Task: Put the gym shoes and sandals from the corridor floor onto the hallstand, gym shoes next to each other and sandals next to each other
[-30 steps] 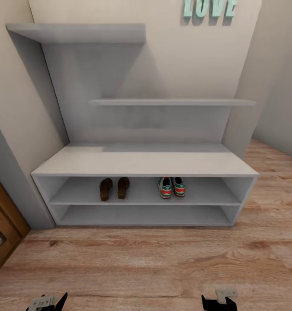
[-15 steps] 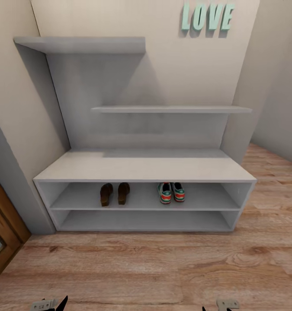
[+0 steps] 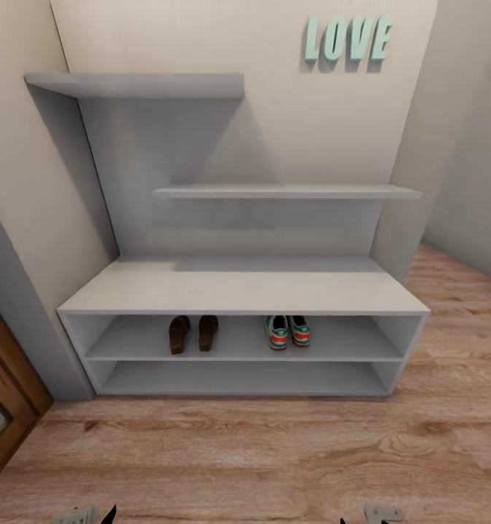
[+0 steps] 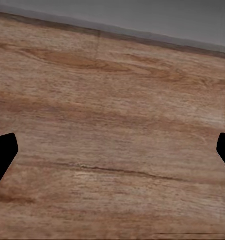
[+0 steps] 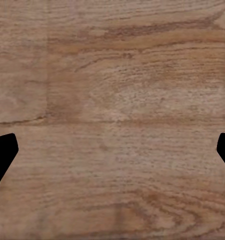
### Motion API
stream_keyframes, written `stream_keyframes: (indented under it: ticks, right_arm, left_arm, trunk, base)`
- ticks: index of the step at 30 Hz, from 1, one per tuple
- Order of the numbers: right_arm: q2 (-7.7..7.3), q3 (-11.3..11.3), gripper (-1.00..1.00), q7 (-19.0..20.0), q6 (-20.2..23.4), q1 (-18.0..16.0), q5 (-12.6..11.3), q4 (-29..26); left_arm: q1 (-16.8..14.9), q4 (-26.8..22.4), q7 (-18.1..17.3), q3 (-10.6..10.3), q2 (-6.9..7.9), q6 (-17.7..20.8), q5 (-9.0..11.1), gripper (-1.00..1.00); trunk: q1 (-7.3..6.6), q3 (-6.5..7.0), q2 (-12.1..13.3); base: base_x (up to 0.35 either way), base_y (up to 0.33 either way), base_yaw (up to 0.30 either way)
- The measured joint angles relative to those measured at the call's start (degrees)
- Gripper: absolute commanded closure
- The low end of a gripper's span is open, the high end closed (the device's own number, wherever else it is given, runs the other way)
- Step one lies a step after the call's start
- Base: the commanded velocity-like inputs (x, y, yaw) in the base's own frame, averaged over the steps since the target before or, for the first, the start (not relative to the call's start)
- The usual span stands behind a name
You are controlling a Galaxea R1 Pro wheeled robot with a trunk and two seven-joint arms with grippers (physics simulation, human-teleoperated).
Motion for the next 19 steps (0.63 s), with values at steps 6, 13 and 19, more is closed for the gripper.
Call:
stream_keyframes:
  ticks: [6, 13, 19]
  right_arm:
    - [0.0, 0.0, -1.0, 0.0, 0.0, 0.0, 0.0, 0.0]
    - [0.0, 0.0, -1.0, 0.0, 0.0, 0.0, 0.0, 0.0]
    - [0.0, 0.0, -1.0, 0.0, 0.0, 0.0, 0.0, 0.0]
  left_arm:
    - [0.0, 1.3, 0.0, 0.1, 0.33, 0.0, 0.0, -1.0]
    - [0.4, 1.5, 0.1, 0.1, 0.59, 0.1, -0.1, -1.0]
    - [1.1, 1.5, 2.2, 0.0, 0.66, 0.1, -0.2, -1.0]
  trunk:
    - [-1.32, 1.08, 2.4]
    - [-2.86, 2.33, 5.2]
    - [-4.17, 3.41, 7.6]
  base:
    - [0.0, 0.0, 0.0]
    - [0.0, 0.0, 0.0]
    - [0.0, 0.0, 0.0]
